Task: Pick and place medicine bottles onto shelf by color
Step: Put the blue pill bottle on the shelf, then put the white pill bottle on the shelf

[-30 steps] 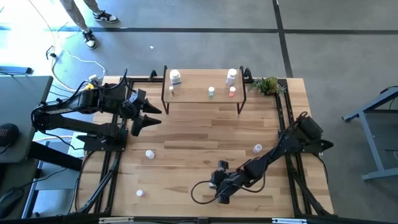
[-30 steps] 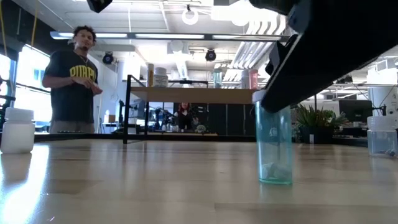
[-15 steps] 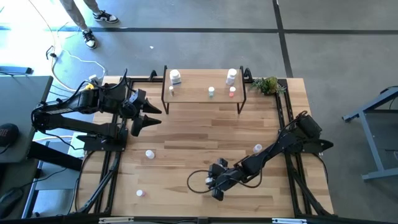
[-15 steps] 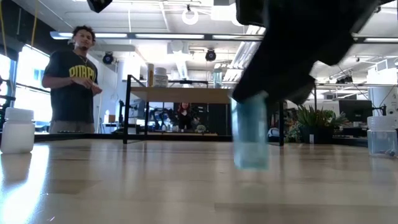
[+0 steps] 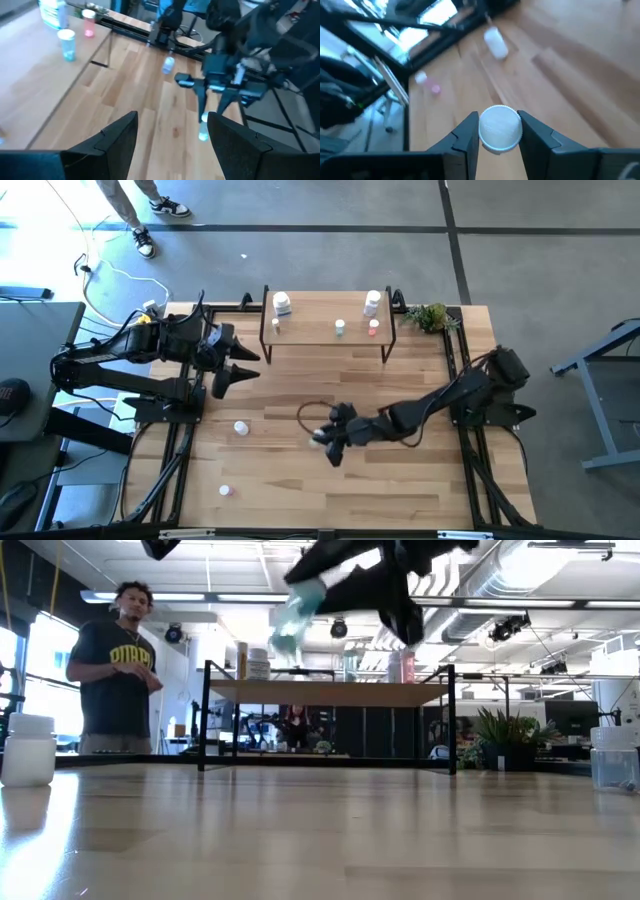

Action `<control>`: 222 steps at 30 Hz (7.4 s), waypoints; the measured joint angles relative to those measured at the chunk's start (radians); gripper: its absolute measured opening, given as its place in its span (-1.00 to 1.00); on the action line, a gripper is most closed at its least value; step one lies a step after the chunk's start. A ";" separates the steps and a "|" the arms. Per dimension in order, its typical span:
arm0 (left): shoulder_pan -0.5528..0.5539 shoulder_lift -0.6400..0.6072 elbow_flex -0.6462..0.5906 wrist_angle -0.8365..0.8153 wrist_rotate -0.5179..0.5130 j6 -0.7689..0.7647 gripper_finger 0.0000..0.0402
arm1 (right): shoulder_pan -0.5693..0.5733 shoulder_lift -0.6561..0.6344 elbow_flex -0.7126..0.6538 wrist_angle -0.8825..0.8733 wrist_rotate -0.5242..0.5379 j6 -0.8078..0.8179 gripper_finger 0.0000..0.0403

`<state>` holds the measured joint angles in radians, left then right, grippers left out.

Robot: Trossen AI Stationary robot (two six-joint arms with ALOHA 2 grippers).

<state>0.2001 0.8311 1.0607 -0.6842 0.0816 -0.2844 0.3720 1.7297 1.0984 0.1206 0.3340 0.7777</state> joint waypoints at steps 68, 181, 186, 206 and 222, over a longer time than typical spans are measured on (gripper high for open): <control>0.299 0.030 0.000 0.129 -0.355 0.105 0.14 | -0.973 0.063 0.551 -0.684 -0.443 -0.891 -0.51; -0.179 -0.026 -0.082 -0.414 -0.111 -0.123 0.29 | -0.554 -0.166 0.550 -1.025 -0.306 -0.216 -0.22; -0.278 -0.080 -0.210 -0.363 -0.121 -0.227 0.29 | -0.481 -0.166 0.550 -1.053 -0.276 -0.165 -0.22; -0.558 -0.035 -0.458 -0.222 -0.295 -0.431 0.29 | -0.343 -0.167 0.549 -1.081 -0.132 -0.102 -0.22; -0.570 0.169 -0.459 -0.169 -0.265 -0.474 0.29 | -0.345 -0.167 0.549 -1.082 -0.125 -0.105 -0.22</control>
<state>-0.3695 1.0004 0.6014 -0.8536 -0.1833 -0.7581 0.0265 1.5631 1.6474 -0.9615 0.2085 0.6727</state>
